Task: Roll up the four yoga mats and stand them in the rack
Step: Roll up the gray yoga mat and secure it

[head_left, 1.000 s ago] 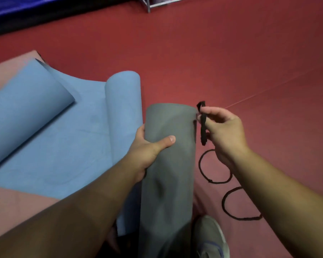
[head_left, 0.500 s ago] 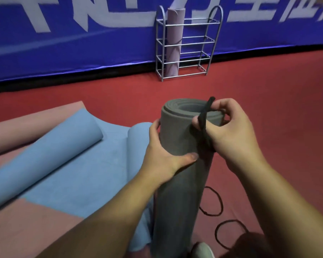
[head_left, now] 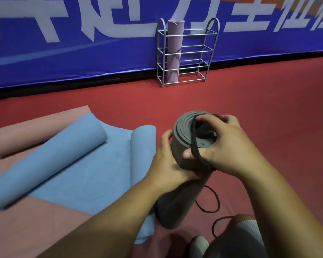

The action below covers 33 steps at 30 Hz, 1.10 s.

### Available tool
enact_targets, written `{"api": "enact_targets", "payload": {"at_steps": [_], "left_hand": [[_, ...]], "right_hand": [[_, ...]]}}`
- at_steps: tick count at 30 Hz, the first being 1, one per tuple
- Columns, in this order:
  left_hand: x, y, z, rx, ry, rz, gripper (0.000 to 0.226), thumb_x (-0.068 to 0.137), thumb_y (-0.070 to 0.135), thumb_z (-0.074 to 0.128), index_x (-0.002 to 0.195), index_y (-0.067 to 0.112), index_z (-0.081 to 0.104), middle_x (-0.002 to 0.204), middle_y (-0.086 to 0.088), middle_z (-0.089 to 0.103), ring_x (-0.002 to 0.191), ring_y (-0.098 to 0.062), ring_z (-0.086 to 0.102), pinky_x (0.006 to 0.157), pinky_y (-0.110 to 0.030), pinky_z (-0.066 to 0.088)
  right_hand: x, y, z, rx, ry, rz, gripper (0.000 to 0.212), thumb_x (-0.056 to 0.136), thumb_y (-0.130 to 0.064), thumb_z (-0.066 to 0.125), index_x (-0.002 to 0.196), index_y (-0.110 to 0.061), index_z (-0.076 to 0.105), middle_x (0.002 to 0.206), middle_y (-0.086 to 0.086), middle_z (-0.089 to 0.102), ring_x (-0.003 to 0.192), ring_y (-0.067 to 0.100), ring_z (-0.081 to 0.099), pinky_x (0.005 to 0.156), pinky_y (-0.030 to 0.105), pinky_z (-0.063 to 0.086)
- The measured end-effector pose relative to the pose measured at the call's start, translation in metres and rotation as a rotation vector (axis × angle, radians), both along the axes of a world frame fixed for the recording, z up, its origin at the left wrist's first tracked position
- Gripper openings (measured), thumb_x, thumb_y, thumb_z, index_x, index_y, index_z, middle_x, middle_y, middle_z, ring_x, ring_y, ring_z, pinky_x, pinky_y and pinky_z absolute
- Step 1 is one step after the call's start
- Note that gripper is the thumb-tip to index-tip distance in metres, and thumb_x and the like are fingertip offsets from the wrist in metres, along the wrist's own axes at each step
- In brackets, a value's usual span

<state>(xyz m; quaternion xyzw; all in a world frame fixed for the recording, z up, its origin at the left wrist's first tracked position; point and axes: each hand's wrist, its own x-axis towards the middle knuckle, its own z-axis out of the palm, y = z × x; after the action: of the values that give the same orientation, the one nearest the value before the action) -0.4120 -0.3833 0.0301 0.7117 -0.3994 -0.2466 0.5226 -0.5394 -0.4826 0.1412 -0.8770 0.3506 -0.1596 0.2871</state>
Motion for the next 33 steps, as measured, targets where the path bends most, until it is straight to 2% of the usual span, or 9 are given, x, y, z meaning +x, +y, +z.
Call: {"api": "enact_targets", "payload": {"at_steps": [4,7,10,17,21,24,27,30,33], "left_hand": [[0.010,0.006,0.025,-0.010,0.075,-0.101,0.086,0.056,0.047,0.074,0.134,0.027,0.045,0.128,0.009,0.061,0.116,-0.009,0.061,0.099,-0.040,0.052],[0.015,0.007,0.048,-0.031,0.250,-0.084,0.053,0.066,0.066,0.064,0.099,0.024,0.057,0.100,0.014,0.065,0.099,-0.008,0.061,0.097,-0.042,0.049],[0.011,0.006,0.065,0.048,0.106,0.026,0.075,0.062,0.095,0.048,0.082,0.023,0.052,0.089,0.009,0.056,0.084,-0.012,0.055,0.082,-0.038,0.048],[-0.001,0.017,0.091,0.177,-0.086,0.158,0.062,0.074,0.057,0.074,0.120,0.023,0.050,0.107,0.009,0.063,0.098,-0.011,0.064,0.084,-0.037,0.056],[-0.001,0.022,0.092,-0.027,-0.186,0.148,0.043,0.088,0.014,0.058,0.117,0.040,0.039,0.101,0.014,0.062,0.070,-0.006,0.062,0.068,-0.028,0.052],[0.004,0.028,0.084,-0.122,-0.255,0.103,0.041,0.090,-0.002,0.044,0.112,0.030,0.057,0.100,0.010,0.065,0.069,0.003,0.056,0.065,-0.013,0.041],[0.010,0.030,0.078,-0.137,-0.376,0.056,0.058,0.083,0.000,0.037,0.128,0.018,0.070,0.119,0.002,0.066,0.106,0.002,0.056,0.097,-0.012,0.042],[0.019,0.025,0.078,-0.026,-0.404,0.071,0.064,0.083,0.006,0.035,0.140,0.018,0.061,0.123,-0.002,0.062,0.112,-0.013,0.055,0.101,-0.015,0.040],[0.034,0.017,0.072,0.152,-0.307,0.105,0.073,0.074,0.016,0.040,0.143,0.035,0.055,0.126,0.005,0.061,0.106,-0.025,0.065,0.098,-0.041,0.053]], "right_hand": [[-0.002,-0.005,0.020,-0.055,0.242,0.016,0.109,0.043,-0.073,0.083,0.138,-0.065,0.031,0.120,0.000,0.034,0.114,0.028,0.058,0.096,0.042,0.053],[0.000,-0.003,0.027,-0.145,0.382,0.032,0.122,0.046,-0.080,0.079,0.147,-0.064,0.014,0.119,0.003,0.033,0.108,0.032,0.060,0.093,0.042,0.054],[0.007,0.005,0.025,-0.223,0.428,0.043,0.123,0.049,-0.083,0.076,0.148,-0.062,0.007,0.115,0.005,0.033,0.101,0.034,0.061,0.086,0.042,0.056],[0.018,0.015,0.018,-0.284,0.380,0.078,0.109,0.061,-0.072,0.069,0.148,-0.058,0.005,0.111,0.006,0.032,0.090,0.038,0.057,0.077,0.040,0.054],[0.014,0.015,0.013,-0.269,0.308,0.043,0.104,0.060,-0.076,0.068,0.148,-0.055,0.015,0.114,0.007,0.038,0.095,0.038,0.058,0.081,0.040,0.054],[0.009,0.011,0.009,-0.268,0.256,0.031,0.103,0.052,-0.079,0.070,0.142,-0.059,0.024,0.115,0.006,0.041,0.097,0.036,0.060,0.085,0.040,0.056],[0.005,0.013,0.005,-0.263,0.224,0.037,0.100,0.050,-0.076,0.067,0.140,-0.061,0.025,0.115,0.005,0.041,0.100,0.034,0.060,0.086,0.040,0.055],[0.003,0.014,0.003,-0.261,0.222,0.032,0.108,0.049,-0.079,0.062,0.145,-0.061,0.019,0.123,0.005,0.039,0.108,0.032,0.058,0.090,0.039,0.054],[0.001,0.012,0.007,-0.224,0.265,0.032,0.119,0.054,-0.074,0.073,0.153,-0.054,0.010,0.135,0.005,0.035,0.120,0.029,0.052,0.093,0.038,0.051]]}}
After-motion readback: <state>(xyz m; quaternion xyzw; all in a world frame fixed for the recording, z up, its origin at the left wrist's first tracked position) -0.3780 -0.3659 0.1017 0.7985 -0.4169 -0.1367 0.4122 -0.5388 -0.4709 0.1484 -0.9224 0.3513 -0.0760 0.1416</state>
